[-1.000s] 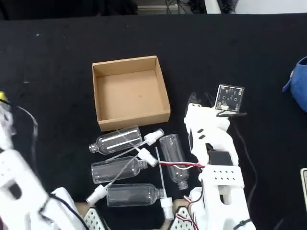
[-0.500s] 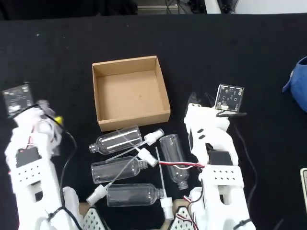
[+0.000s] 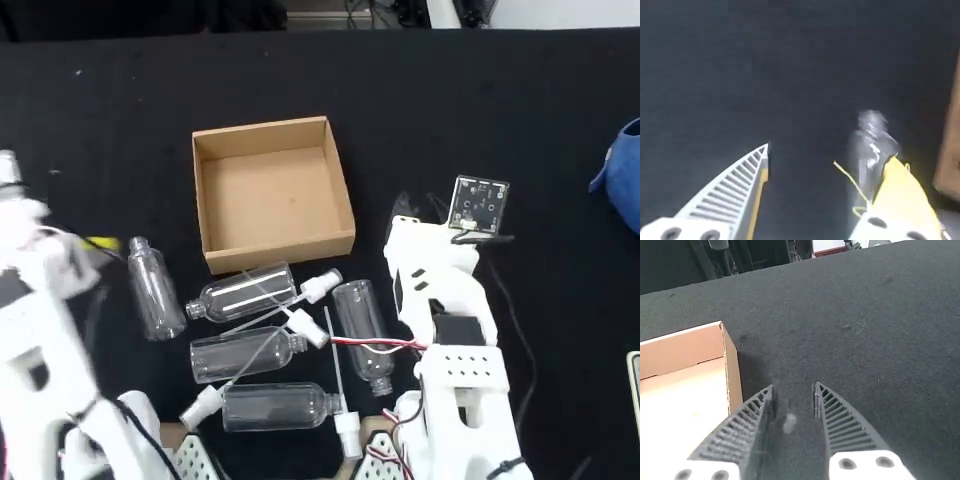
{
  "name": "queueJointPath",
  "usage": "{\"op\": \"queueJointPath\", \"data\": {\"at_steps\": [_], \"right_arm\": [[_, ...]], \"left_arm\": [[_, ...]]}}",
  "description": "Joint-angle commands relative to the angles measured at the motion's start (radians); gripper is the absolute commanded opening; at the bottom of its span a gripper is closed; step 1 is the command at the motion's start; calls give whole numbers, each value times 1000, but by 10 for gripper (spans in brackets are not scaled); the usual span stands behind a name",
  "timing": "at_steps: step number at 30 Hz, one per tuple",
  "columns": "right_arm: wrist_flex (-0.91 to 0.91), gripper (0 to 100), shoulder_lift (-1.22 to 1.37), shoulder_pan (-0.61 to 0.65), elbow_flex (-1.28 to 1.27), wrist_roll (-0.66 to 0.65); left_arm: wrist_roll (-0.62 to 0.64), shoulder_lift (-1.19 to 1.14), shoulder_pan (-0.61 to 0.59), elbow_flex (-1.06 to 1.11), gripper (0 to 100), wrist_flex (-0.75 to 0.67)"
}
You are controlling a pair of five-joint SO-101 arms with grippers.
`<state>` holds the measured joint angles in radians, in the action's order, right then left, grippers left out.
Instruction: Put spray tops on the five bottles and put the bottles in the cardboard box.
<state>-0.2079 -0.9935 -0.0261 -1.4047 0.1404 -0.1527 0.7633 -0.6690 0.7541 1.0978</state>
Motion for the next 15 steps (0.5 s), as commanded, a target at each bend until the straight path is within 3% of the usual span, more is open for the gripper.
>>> {"op": "queueJointPath", "data": {"at_steps": [1,7,15], "right_arm": [[29,109,4,17,12,-5],[31,109,4,18,12,-5],[31,109,5,18,12,-5]], "left_arm": [[-31,-230,-234,-278,225,18],[-23,-605,-444,-602,220,21],[-23,-934,-553,-963,220,21]]}}
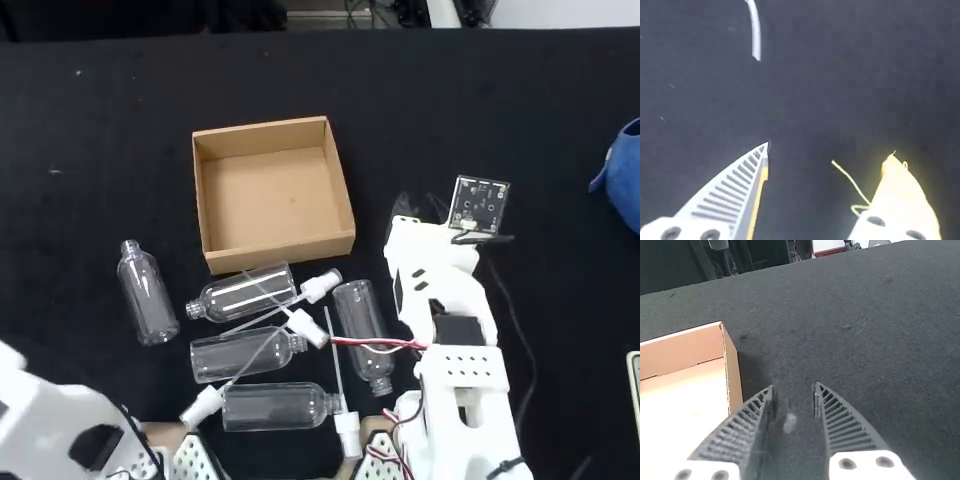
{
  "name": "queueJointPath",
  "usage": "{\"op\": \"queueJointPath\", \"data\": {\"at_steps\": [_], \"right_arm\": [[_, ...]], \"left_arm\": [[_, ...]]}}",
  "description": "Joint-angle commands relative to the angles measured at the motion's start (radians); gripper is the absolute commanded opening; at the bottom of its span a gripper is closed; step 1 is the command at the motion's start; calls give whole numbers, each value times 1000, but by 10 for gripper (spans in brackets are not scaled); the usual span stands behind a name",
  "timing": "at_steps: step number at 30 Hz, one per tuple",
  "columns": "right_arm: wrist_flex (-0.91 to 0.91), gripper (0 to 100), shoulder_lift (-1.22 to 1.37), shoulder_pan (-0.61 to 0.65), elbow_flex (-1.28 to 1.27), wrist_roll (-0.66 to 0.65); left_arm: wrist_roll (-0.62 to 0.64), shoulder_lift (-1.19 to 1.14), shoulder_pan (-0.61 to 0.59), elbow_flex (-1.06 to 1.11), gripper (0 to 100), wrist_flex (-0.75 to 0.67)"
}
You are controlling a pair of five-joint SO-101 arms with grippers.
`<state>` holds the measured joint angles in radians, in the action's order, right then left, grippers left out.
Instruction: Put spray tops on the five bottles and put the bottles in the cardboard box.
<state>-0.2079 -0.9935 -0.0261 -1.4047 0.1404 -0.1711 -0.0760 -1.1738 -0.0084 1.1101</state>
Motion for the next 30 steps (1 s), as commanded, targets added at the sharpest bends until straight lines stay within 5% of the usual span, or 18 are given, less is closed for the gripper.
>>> {"op": "queueJointPath", "data": {"at_steps": [1,23,28,30], "right_arm": [[31,109,5,18,12,-5],[29,109,2,15,12,-5],[29,109,2,14,12,-5],[29,109,2,14,12,-5]], "left_arm": [[-9,-124,-54,-231,220,9],[-34,-721,-77,-848,218,-48],[-40,-786,-71,-929,18,17],[-40,-793,-67,-961,48,64]]}}
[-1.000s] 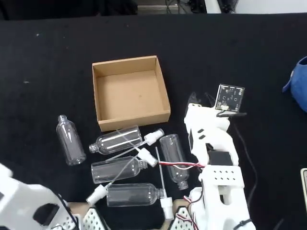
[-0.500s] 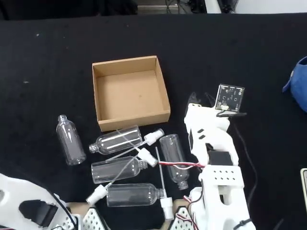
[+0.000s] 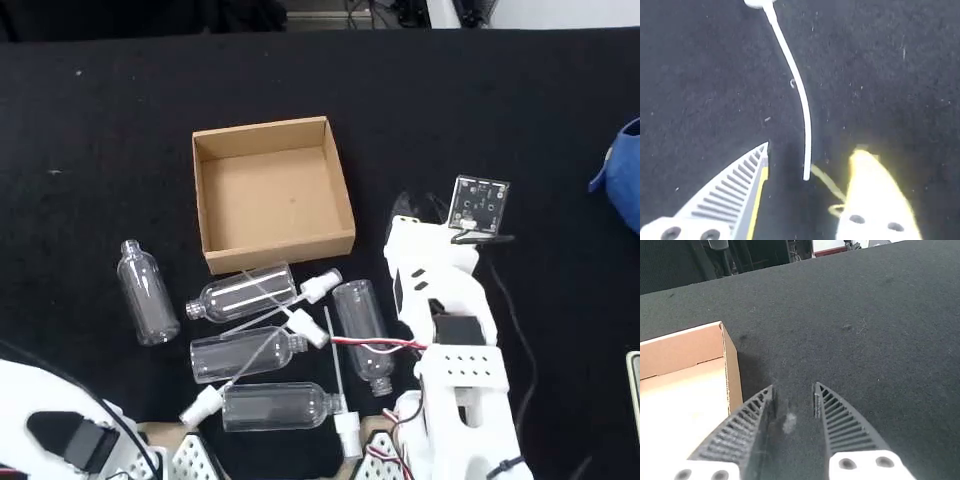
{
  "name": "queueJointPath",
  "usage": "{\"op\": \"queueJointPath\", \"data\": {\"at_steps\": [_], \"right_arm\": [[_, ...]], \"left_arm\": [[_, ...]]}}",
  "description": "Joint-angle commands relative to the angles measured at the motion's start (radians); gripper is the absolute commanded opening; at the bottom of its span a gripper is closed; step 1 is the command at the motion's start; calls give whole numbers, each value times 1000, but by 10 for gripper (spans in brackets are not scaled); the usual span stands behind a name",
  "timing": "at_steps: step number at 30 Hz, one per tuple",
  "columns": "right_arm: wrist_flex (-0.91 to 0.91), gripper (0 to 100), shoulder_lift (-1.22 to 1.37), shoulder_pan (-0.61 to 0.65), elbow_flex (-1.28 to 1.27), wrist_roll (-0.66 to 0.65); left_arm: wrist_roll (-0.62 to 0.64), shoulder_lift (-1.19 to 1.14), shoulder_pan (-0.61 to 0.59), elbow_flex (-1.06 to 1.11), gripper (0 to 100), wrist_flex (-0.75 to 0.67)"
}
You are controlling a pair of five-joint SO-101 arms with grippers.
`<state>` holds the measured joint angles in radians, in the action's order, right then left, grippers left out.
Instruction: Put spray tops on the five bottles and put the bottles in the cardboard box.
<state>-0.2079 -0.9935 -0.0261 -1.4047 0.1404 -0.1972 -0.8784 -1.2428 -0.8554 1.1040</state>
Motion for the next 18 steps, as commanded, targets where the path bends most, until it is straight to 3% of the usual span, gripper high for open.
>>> {"op": "queueJointPath", "data": {"at_steps": [1,18], "right_arm": [[29,109,2,14,12,-5],[28,108,2,14,12,-5]], "left_arm": [[-12,9,4,-122,30,83],[-6,21,18,-136,30,78]]}}
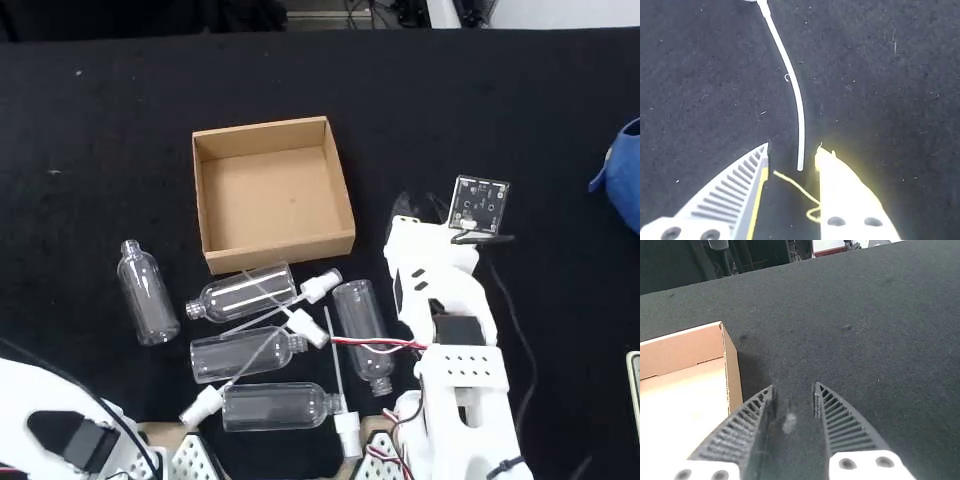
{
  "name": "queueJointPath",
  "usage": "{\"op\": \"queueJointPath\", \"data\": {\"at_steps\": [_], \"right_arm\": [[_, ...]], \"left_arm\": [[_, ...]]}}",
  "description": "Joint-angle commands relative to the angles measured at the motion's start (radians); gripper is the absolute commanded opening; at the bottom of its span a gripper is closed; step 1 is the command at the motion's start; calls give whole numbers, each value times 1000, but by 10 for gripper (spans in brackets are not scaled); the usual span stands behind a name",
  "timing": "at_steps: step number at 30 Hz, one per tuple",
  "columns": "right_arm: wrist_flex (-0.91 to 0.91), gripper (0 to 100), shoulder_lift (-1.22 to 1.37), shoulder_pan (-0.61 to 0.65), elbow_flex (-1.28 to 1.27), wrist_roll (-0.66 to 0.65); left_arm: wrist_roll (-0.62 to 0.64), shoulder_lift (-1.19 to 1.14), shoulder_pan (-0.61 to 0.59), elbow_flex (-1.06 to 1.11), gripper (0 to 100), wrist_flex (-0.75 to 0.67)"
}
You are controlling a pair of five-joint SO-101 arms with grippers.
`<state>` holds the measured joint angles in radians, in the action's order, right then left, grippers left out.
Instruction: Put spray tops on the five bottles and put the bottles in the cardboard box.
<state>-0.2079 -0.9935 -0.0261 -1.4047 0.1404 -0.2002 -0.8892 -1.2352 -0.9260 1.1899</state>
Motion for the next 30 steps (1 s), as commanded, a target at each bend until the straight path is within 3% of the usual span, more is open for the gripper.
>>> {"op": "queueJointPath", "data": {"at_steps": [1,8,13,16,22,30], "right_arm": [[28,108,2,14,12,-5],[28,108,2,14,12,-5],[28,108,2,17,12,-5],[28,108,2,15,12,-5],[28,108,5,17,12,-5],[29,108,5,17,2,-5]], "left_arm": [[-3,32,10,-71,30,-28],[-3,6,-16,-159,34,-261],[-2,-26,-19,-154,184,-420],[-2,-80,-31,-159,202,-540],[132,-199,-77,-162,202,-815],[262,-281,-88,-162,202,-1003]]}}
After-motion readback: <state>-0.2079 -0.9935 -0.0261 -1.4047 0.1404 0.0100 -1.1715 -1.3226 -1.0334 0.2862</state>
